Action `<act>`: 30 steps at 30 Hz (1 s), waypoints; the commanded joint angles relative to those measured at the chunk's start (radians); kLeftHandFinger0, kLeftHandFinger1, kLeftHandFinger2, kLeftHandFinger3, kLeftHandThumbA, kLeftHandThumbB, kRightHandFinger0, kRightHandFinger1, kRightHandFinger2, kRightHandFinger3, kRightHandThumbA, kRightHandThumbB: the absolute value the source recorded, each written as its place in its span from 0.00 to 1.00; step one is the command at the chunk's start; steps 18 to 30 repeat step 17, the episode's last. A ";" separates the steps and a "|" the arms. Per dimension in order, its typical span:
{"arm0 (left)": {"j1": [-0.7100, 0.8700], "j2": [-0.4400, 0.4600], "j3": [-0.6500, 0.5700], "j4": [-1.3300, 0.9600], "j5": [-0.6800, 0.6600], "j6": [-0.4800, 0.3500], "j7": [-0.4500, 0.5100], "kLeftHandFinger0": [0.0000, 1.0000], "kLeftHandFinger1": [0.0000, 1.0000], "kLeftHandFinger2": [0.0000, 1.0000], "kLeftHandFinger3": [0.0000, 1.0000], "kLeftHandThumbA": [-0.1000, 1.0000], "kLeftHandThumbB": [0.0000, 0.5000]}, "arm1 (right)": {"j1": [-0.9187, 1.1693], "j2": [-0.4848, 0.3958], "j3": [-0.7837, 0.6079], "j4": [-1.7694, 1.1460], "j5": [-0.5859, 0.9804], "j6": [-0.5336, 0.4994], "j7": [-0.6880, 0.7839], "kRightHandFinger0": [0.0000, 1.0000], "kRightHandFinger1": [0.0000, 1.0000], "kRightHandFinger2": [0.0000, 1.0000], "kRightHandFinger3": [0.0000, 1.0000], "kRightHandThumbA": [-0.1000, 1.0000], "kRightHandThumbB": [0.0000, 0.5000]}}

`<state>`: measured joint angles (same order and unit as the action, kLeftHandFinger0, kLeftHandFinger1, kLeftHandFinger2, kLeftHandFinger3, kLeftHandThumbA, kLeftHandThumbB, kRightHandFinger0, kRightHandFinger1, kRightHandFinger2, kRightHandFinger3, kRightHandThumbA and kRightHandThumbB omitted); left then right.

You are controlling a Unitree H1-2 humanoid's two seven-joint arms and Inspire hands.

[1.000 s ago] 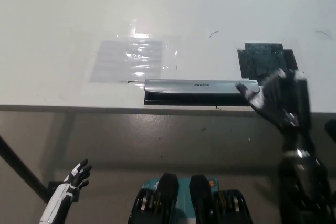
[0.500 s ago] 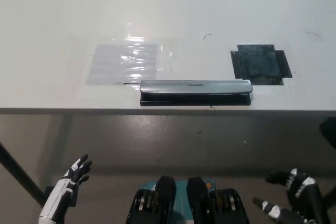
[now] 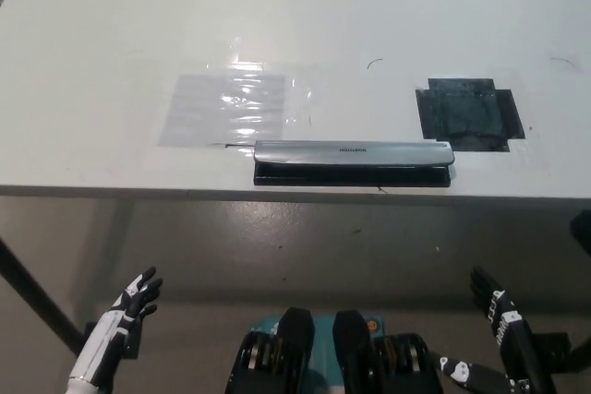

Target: The paper pin puncher is placed at the center of the table and close to the robot and the robot uses its right fist to press on the paper pin puncher

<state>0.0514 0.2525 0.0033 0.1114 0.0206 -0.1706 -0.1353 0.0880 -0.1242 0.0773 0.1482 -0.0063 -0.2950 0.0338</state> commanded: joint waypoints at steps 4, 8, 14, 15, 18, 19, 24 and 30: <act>-0.024 0.025 0.001 -0.020 -0.004 -0.029 -0.021 1.00 1.00 1.00 1.00 1.00 0.40 | -0.020 0.004 -0.008 0.003 -0.012 -0.059 0.005 1.00 1.00 1.00 1.00 1.00 0.72; -0.026 0.023 0.007 -0.019 -0.005 -0.032 -0.020 1.00 1.00 1.00 1.00 1.00 0.42 | -0.024 0.005 -0.009 0.009 -0.020 -0.055 0.001 1.00 1.00 1.00 1.00 1.00 0.74; -0.023 0.021 0.007 -0.023 0.001 -0.030 -0.018 1.00 1.00 1.00 1.00 1.00 0.40 | -0.025 0.007 -0.010 0.016 -0.009 -0.058 0.008 1.00 1.00 1.00 1.00 1.00 0.69; -0.021 0.021 0.007 -0.026 0.003 -0.026 -0.017 1.00 1.00 1.00 1.00 1.00 0.40 | -0.028 0.008 -0.010 0.024 -0.009 -0.064 0.009 1.00 1.00 1.00 1.00 1.00 0.69; -0.020 0.019 0.007 -0.022 0.004 -0.032 -0.015 1.00 1.00 1.00 1.00 1.00 0.42 | -0.023 0.005 -0.009 0.019 -0.013 -0.056 0.010 1.00 1.00 1.00 1.00 1.00 0.69; -0.020 0.019 0.007 -0.022 0.004 -0.032 -0.015 1.00 1.00 1.00 1.00 1.00 0.42 | -0.023 0.005 -0.009 0.019 -0.013 -0.056 0.010 1.00 1.00 1.00 1.00 1.00 0.69; -0.020 0.019 0.007 -0.022 0.004 -0.032 -0.015 1.00 1.00 1.00 1.00 1.00 0.42 | -0.023 0.005 -0.009 0.019 -0.013 -0.056 0.010 1.00 1.00 1.00 1.00 1.00 0.69; -0.020 0.019 0.007 -0.022 0.004 -0.032 -0.015 1.00 1.00 1.00 1.00 1.00 0.42 | -0.023 0.005 -0.009 0.019 -0.013 -0.056 0.010 1.00 1.00 1.00 1.00 1.00 0.69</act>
